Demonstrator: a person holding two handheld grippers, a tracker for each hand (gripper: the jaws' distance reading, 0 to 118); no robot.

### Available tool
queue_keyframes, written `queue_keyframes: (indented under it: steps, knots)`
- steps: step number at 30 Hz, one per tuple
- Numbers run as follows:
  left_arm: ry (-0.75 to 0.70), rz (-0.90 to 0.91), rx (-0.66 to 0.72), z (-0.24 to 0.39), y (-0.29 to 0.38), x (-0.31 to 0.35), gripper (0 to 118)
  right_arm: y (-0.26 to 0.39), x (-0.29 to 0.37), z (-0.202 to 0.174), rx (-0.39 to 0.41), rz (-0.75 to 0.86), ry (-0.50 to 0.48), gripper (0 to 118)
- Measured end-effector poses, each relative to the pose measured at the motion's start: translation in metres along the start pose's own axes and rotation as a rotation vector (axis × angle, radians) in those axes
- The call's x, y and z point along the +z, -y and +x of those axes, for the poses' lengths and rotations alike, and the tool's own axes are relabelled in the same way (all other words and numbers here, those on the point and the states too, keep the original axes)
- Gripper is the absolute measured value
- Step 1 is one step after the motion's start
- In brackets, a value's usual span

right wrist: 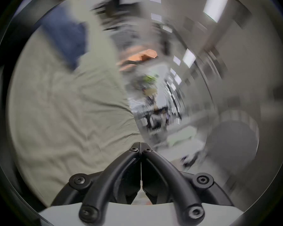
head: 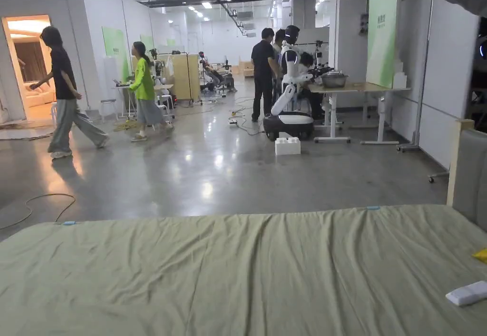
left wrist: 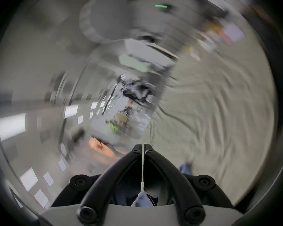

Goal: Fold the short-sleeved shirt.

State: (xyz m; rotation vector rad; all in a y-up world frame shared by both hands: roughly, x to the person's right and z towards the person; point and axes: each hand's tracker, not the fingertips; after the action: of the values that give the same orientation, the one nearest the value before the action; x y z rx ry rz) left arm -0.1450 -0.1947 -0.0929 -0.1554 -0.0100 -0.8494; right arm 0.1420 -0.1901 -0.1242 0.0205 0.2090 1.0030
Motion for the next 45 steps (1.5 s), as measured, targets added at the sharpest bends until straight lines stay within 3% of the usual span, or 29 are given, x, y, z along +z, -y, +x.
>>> queue_keyframes:
  steps: [2, 3, 4, 5, 6, 7, 8, 9, 10, 11, 13, 14, 20, 45]
  knots:
    - [-0.033, 0.015, 0.545, -0.045, -0.003, 0.010, 1, 0.013, -0.005, 0.016, -0.478, -0.071, 0.075, 1]
    - [0.004, 0.036, 0.827, -0.064, -0.004, 0.014, 1, 0.021, -0.005, 0.023, -0.679, -0.091, 0.091, 1]
    - [0.019, 0.058, 1.052, -0.081, 0.001, 0.018, 1, 0.031, -0.003, 0.029, -0.870, -0.107, 0.085, 1]
    - [0.042, 0.075, 1.168, -0.079, 0.011, 0.020, 1, 0.044, -0.003, 0.024, -1.071, -0.178, 0.017, 1]
    - [0.033, 0.065, 1.081, -0.077, 0.011, 0.021, 1, 0.037, 0.003, 0.028, -0.964, -0.064, 0.065, 1]
    - [0.030, 0.064, 1.067, -0.071, 0.012, 0.022, 1, 0.039, 0.003, 0.021, -1.001, -0.164, 0.037, 1]
    - [0.036, 0.068, 1.136, -0.062, 0.010, 0.024, 1, 0.033, 0.005, 0.022, -0.885, -0.129, 0.066, 1]
    - [0.041, 0.072, 1.196, -0.059, 0.010, 0.025, 1, 0.029, 0.006, 0.023, -0.832, -0.097, 0.080, 1]
    - [0.005, 0.071, 0.940, -0.062, 0.007, 0.028, 1, 0.022, 0.010, 0.025, -0.795, -0.030, 0.090, 1]
    - [0.020, 0.075, 0.890, -0.065, 0.007, 0.028, 1, 0.027, 0.011, 0.022, -0.930, -0.082, 0.027, 1]
    - [0.024, 0.081, 0.832, -0.065, 0.005, 0.029, 1, 0.028, 0.014, 0.027, -1.006, -0.052, 0.019, 1]
    - [0.060, 0.082, 0.914, -0.061, 0.005, 0.030, 1, 0.029, 0.014, 0.029, -1.039, -0.069, 0.018, 1]
    - [0.041, 0.094, 0.854, -0.067, 0.003, 0.032, 1, 0.021, 0.019, 0.039, -0.964, -0.041, 0.065, 1]
    - [0.105, 0.098, 0.848, -0.086, 0.023, 0.032, 1, 0.025, 0.022, 0.037, -0.988, -0.045, 0.042, 1]
